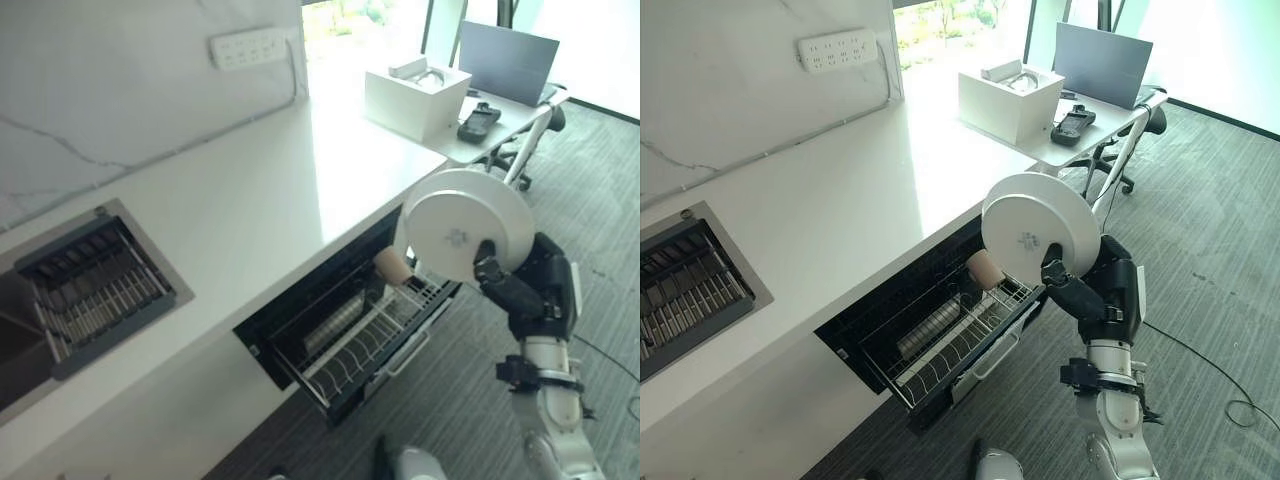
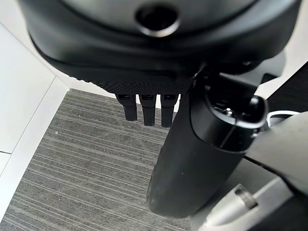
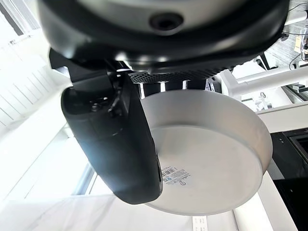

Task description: Place the dishes in the dishwasher.

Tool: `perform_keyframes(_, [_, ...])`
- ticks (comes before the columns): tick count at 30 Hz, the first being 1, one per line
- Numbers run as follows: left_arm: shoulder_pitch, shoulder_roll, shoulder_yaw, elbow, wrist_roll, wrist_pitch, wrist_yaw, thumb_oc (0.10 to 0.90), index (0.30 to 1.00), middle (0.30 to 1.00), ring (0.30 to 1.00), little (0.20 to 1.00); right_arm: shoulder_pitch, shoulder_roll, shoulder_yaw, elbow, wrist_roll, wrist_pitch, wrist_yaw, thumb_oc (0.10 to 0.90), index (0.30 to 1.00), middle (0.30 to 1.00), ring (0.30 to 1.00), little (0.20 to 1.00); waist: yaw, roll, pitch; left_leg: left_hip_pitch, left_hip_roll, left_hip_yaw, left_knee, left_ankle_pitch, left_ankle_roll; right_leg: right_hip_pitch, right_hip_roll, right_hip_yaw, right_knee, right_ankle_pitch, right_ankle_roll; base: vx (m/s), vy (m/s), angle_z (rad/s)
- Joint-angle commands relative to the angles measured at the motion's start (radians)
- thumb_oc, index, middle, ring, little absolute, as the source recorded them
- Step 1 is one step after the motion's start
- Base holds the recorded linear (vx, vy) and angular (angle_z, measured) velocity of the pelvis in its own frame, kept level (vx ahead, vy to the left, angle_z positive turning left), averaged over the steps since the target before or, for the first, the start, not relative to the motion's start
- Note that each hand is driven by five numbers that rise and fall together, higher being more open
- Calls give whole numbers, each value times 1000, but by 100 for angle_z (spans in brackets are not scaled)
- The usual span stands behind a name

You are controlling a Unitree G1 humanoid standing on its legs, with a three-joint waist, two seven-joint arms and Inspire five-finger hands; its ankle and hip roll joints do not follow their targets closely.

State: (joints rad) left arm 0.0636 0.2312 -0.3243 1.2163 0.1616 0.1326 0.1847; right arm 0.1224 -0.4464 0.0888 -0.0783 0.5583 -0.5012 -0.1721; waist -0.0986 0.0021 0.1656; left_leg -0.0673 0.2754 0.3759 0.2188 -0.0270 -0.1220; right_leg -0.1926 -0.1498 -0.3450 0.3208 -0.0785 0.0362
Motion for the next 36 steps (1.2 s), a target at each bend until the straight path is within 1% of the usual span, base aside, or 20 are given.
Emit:
perform_keyframes(1, [-34,-29,-39,-62,-46,-13,-11,800,900,900,900,900,-133,6,-25,-93,-28,-149,35,400,300,300,300,300,21,-8,28,-16,-2,-26,81,-113,28,109,-91,27,-21,-82,108,0,0,0])
perform_keyframes(2, [-29,-33,-40,-68,-60,-23,-1,800,900,900,900,900,-132,7,-15,-69,-59,-168,18,400,300,300,300,300,26,-6,31,-15,-6,-32,81,-114,28,110,-91,27,-21,-83,107,36,25,1])
perform_keyframes(4, [-24,-35,-36,-72,-63,-22,6,800,900,900,900,900,-131,5,2,-28,-128,-192,13,400,300,300,300,300,35,-2,32,-14,-14,-43,81,-117,29,113,-92,25,-21,-85,106,46,29,6])
perform_keyframes(7, [-17,-30,-38,-83,-60,-10,-2,800,900,900,900,900,-141,-11,21,13,-170,-196,20,400,300,300,300,300,51,2,39,-22,-24,-64,81,-116,29,111,-94,20,-21,-84,105,11,27,15])
perform_keyframes(9, [-17,-24,-35,-84,-82,-6,-20,800,900,900,900,900,-151,-22,35,36,-229,-222,-11,400,300,300,300,300,62,5,45,-31,-29,-79,81,-115,28,107,-96,17,-21,-83,105,-9,28,21])
perform_keyframes(10, [-13,-22,-28,-84,-125,-3,-47,800,900,900,900,900,-156,-31,40,46,-261,-224,-29,400,300,300,300,300,68,6,48,-35,-31,-87,81,-114,27,107,-96,15,-21,-83,105,14,31,24])
perform_keyframes(11, [-4,-34,1,-80,-273,3,-98,800,900,900,900,900,-162,-44,48,59,-283,-216,-46,400,300,300,300,300,78,7,52,-40,-36,-100,81,-115,27,108,-98,11,-21,-84,105,26,31,21])
perform_keyframes(12, [0,-42,18,-80,-320,5,-112,800,900,900,900,900,-161,-46,49,62,-294,-210,-49,400,300,300,300,300,83,8,53,-42,-39,-105,81,-116,27,110,-98,8,-21,-85,105,25,56,20])
perform_keyframes(13, [10,-58,57,-82,-371,-17,-159,800,900,900,900,900,-161,-51,48,85,-297,-195,-39,400,300,300,300,300,97,11,57,-49,-44,-119,81,-116,26,111,-99,3,-21,-86,103,0,57,22])
perform_keyframes(15, [14,-63,78,-91,-429,-23,-200,800,900,900,900,900,-166,-53,46,113,-300,-195,-21,400,300,300,300,300,108,16,62,-60,-47,-132,81,-113,24,112,-100,-5,-21,-86,100,-25,55,20])
perform_keyframes(16, [15,-64,93,-98,-468,-7,-226,800,900,900,900,900,-170,-54,50,135,-315,-201,-25,400,300,300,300,300,118,19,70,-68,-50,-143,81,-110,23,114,-100,-12,-21,-87,99,-36,40,33])
perform_keyframes(18, [18,-67,115,-99,-506,6,-261,800,900,900,900,900,-179,-52,60,164,-330,-215,-41,400,300,300,300,300,132,25,79,-78,-51,-157,81,-104,23,123,-98,-24,-21,-88,94,-31,43,42])
perform_keyframes(20, [8,-64,131,-98,-513,-9,-298,800,900,900,900,900,-201,-54,69,192,-367,-226,-72,400,300,300,300,300,146,35,95,-96,-50,-179,81,-93,24,135,-84,-40,-21,-91,83,-30,61,35])
perform_keyframes(22, [7,-62,131,-95,-478,-22,-346,800,900,900,900,900,-233,-66,79,230,-393,-204,-76,400,300,300,300,300,161,49,109,-112,-53,-210,81,-83,28,154,-64,-56,-21,-104,67,27,59,43])
perform_keyframes(25, [13,-62,126,-102,-483,-29,-354,800,900,900,900,900,-251,-71,91,273,-425,-171,-77,400,300,300,300,300,170,65,119,-123,-56,-227,81,-76,27,162,-57,-61,-21,-112,57,14,55,15])
perform_keyframes(29, [5,-45,137,-115,-477,-50,-375,800,900,900,900,900,-285,-94,101,364,-525,-183,-44,400,300,300,300,300,183,95,148,-150,-70,-263,81,-60,26,159,-48,-65,-14,-114,48,-66,36,17])
perform_keyframes(31, [6,-33,139,-124,-493,-51,-393,800,900,900,900,900,-306,-116,109,384,-579,-173,-34,400,300,300,300,300,195,101,161,-156,-83,-278,81,-58,29,149,-53,-65,13,-127,44,-57,-9,30])
perform_keyframes(33, [4,-26,153,-133,-573,-30,-400,800,900,900,900,900,-331,-139,126,401,-646,-152,-45,400,300,300,300,300,208,102,170,-156,-95,-287,81,-58,34,141,-61,-67,35,-136,42,-33,-33,19])
perform_keyframes(34, [4,-22,161,-137,-599,-15,-409,800,900,900,900,900,-345,-154,135,415,-666,-145,-54,400,300,300,300,300,215,92,174,-143,-107,-289,81,-76,27,144,-71,-54,53,-165,51,22,-75,17])
perform_keyframes(36, [13,-19,182,-140,-641,16,-432,800,900,900,900,900,-377,-181,138,464,-697,-115,-77,400,300,300,300,300,231,89,184,-131,-121,-297,81,-74,35,137,-83,-60,87,-175,46,15,-79,13])
